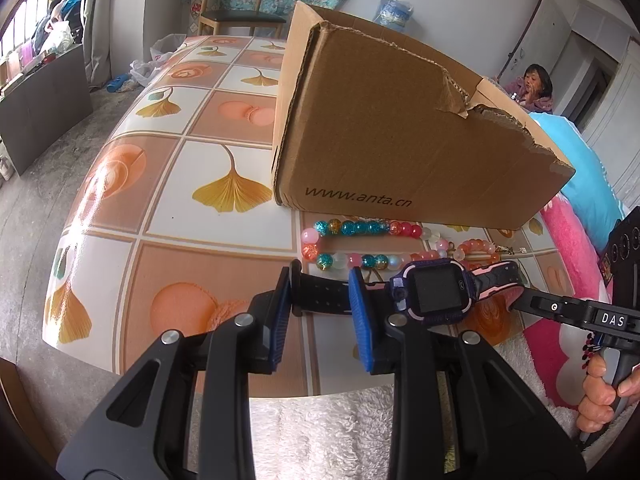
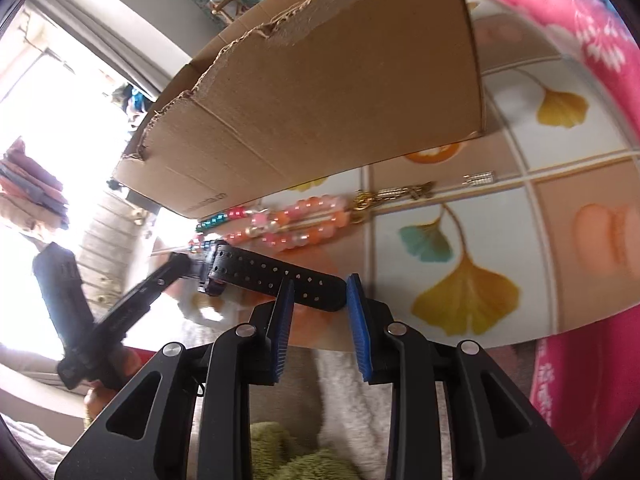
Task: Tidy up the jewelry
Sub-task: 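Close the left tool on the black watch strap beside the purple watch face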
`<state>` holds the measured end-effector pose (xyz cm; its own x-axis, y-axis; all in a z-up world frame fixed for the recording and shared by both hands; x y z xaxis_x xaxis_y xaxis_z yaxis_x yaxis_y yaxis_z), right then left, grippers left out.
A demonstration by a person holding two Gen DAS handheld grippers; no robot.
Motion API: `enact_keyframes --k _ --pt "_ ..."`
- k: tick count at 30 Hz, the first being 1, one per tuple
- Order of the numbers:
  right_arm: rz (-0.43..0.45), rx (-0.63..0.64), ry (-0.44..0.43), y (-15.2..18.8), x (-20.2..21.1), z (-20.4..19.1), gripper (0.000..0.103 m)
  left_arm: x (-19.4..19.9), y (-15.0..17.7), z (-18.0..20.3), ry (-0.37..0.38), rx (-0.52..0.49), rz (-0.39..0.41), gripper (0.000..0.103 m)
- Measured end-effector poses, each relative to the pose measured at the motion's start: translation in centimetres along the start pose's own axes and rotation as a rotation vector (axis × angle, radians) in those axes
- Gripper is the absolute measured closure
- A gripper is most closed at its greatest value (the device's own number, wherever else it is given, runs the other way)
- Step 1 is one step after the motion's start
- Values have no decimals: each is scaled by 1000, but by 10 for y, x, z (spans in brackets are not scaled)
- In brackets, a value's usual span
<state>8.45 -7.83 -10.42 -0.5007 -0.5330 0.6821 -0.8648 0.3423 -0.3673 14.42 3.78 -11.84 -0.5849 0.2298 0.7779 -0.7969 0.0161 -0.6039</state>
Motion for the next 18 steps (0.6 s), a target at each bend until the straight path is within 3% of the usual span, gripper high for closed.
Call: enact_keyframes --k 4,9,18 --pt "-21 -81 -136 0 -2 -5 75 0 0 -1 1 -2 1 76" --pt "-25 -43 -175 -1 3 -16 71 0 0 0 1 -3 2 76" --pt "-63 167 -80 4 3 -27 63 0 0 0 3 -1 2 76"
Point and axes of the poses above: each gripper's, at about its wrist camera, not at the fingertips, and x roughly against the way its jaws point, z to its right, y to its underside, the point moved 10 cm from there along -x, roughly the way its jaws point, and after that the axes turned 7 degrees about -y, right-handed, at the moved point
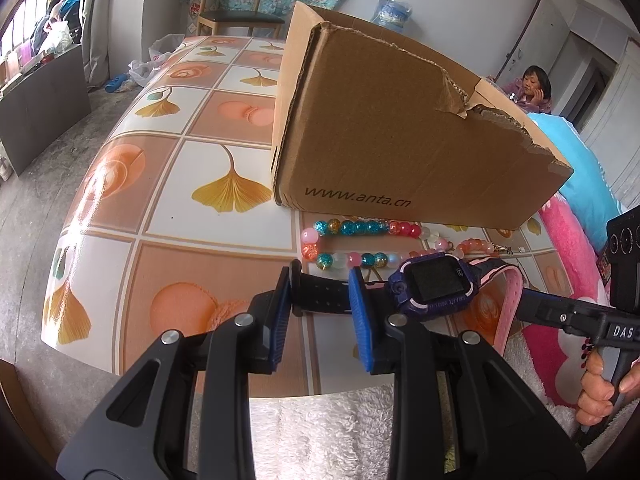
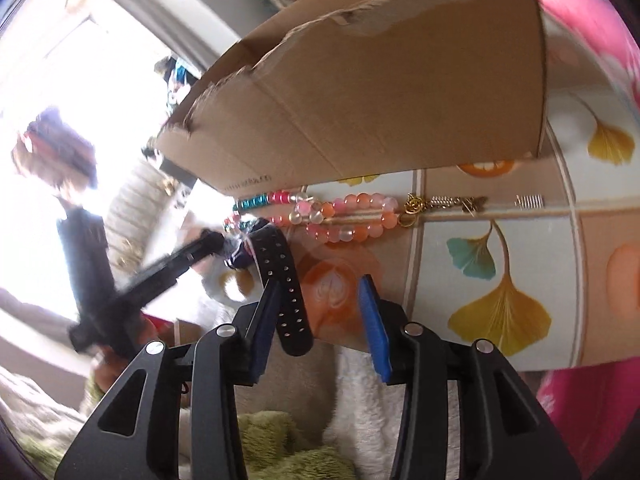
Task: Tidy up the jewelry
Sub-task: 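Close the left tool on the black watch strap beside the purple watch face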
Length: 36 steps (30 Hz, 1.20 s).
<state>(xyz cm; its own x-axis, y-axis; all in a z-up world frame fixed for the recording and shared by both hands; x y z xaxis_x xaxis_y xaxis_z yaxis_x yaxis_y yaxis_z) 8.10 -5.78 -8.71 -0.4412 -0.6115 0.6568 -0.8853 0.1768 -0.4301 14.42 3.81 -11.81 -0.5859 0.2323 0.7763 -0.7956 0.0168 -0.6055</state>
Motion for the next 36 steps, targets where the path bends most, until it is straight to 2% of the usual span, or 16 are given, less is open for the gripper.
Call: enact_keyframes --k 4,12,16,18,23,26,29,36 --pt "-17 24 8 2 2 2 63 0 0 1 0 0 0 76" --pt "-4 -79 -67 6 9 19 63 0 0 0 -3 -3 2 76" --pt "10 -82 -82 4 15 19 62 0 1 0 -6 -4 2 76" --pt "1 -46 -64 5 14 15 62 0 1 -1 -9 -7 4 76" --pt "-26 90 54 8 3 3 62 0 2 0 -13 -9 6 76" --pt "-30 128 109 11 6 3 62 0 2 0 -14 -11 7 76" --pt "-26 90 120 15 18 8 62 1 2 -1 -16 -13 7 76" --pt "-17 -107 80 34 43 33 62 1 1 -1 -17 -14 8 76"
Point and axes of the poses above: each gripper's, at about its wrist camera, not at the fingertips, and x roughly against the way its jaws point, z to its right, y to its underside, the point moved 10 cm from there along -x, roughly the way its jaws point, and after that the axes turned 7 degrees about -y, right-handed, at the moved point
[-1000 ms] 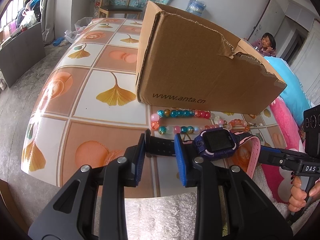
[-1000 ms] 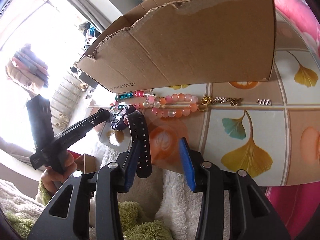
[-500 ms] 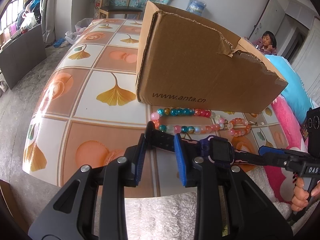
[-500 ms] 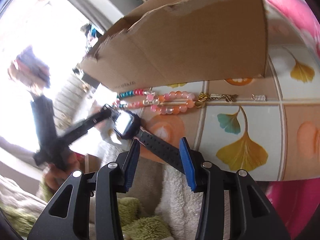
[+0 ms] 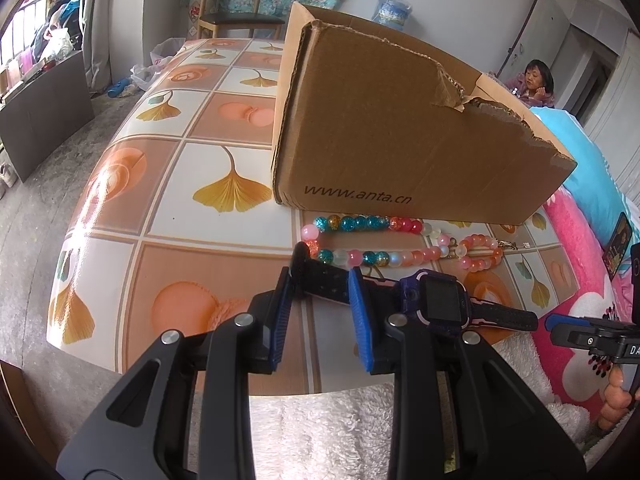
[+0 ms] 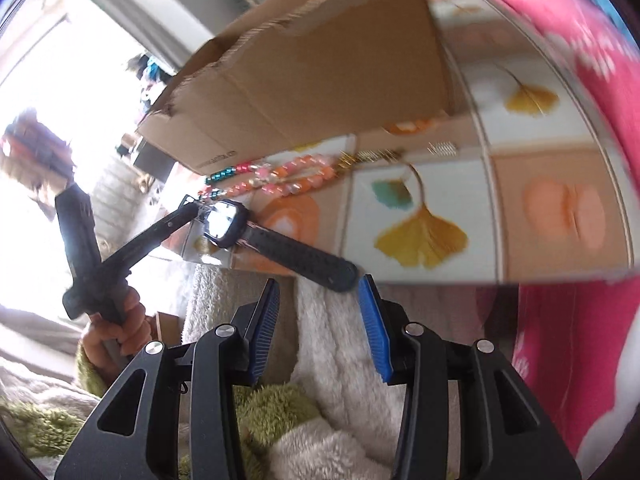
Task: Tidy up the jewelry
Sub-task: 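Close the left tool on the black watch strap beside the purple watch face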
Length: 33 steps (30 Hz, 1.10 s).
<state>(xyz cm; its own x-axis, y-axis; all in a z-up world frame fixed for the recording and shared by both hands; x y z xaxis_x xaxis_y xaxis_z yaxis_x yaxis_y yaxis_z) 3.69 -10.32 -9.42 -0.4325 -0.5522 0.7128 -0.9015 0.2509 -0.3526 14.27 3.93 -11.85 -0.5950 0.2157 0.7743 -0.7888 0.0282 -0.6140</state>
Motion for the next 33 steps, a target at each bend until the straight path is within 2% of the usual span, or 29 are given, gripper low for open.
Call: enact_keyframes --k 4,12,15,20,25,33 --pt "0 -131 -56 5 -7 15 62 0 0 0 1 1 0 76" --pt "-7 -229 -134 6 -23 21 63 0 0 0 -4 -3 2 76" --pt "-5 -245 -154 8 -23 19 77 0 0 -1 -8 -7 4 76" --pt "1 -232 -144 7 -17 10 79 0 -1 -2 -9 -12 3 76" --pt "12 -227 -132 4 -13 8 92 0 0 -1 -10 -12 3 76" --pt "20 -180 -78 -5 -15 11 92 -1 -1 -1 -11 -18 5 76"
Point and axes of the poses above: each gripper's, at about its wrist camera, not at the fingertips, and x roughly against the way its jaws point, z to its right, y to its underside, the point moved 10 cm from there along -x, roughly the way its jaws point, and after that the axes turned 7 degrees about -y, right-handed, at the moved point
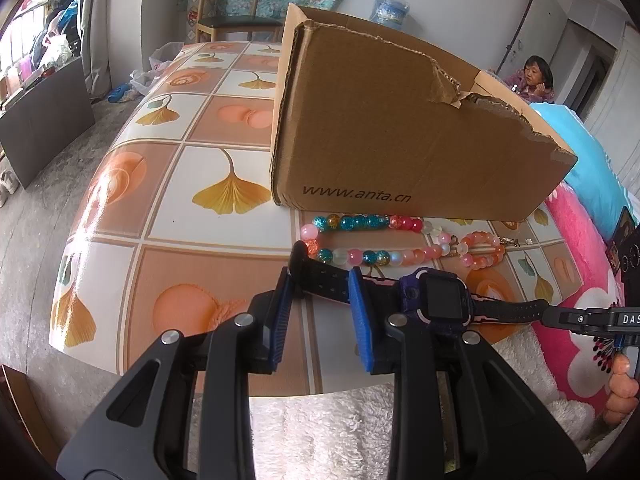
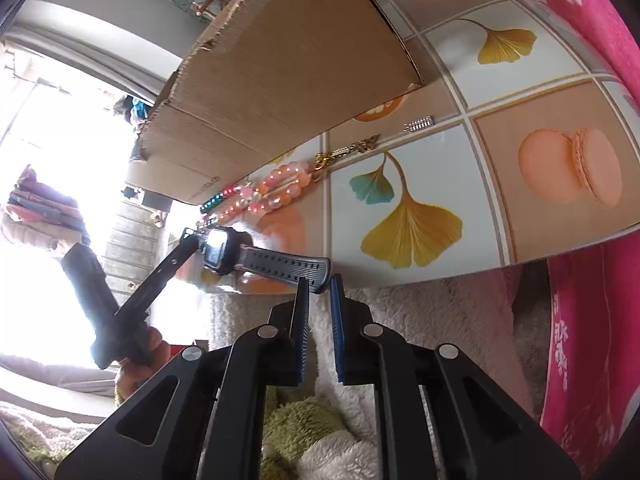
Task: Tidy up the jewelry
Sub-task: 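Close the left tool on the black watch strap beside the purple watch face, then lift the watch with the left tool and carry it over the cardboard box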
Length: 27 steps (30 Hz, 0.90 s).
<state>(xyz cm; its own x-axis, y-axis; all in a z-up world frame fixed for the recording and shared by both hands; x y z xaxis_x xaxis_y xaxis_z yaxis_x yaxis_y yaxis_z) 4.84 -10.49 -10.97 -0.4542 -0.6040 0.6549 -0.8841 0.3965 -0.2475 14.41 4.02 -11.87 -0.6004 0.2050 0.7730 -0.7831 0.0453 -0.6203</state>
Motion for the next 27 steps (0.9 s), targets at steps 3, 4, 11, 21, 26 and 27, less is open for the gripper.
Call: enact_keyframes --k 3,4,11,21,26,27 --pt "17 -6 -5 -4 -3 1 92 0 0 0 -2 -2 1 76" --pt "26 -1 1 -6 -3 2 92 0 0 1 -5 -5 1 76" --pt "99 89 65 -16 6 -12 99 2 1 -2 -39 -36 -7 95" --pt "209 300 91 -27 34 -66 100 56 -12 19 -8 -71 91 98" --pt "266 349 53 -35 60 -93 100 103 -37 35 34 -95 171 98" --pt "282 363 39 -39 67 -102 100 113 -46 39 44 -101 197 98"
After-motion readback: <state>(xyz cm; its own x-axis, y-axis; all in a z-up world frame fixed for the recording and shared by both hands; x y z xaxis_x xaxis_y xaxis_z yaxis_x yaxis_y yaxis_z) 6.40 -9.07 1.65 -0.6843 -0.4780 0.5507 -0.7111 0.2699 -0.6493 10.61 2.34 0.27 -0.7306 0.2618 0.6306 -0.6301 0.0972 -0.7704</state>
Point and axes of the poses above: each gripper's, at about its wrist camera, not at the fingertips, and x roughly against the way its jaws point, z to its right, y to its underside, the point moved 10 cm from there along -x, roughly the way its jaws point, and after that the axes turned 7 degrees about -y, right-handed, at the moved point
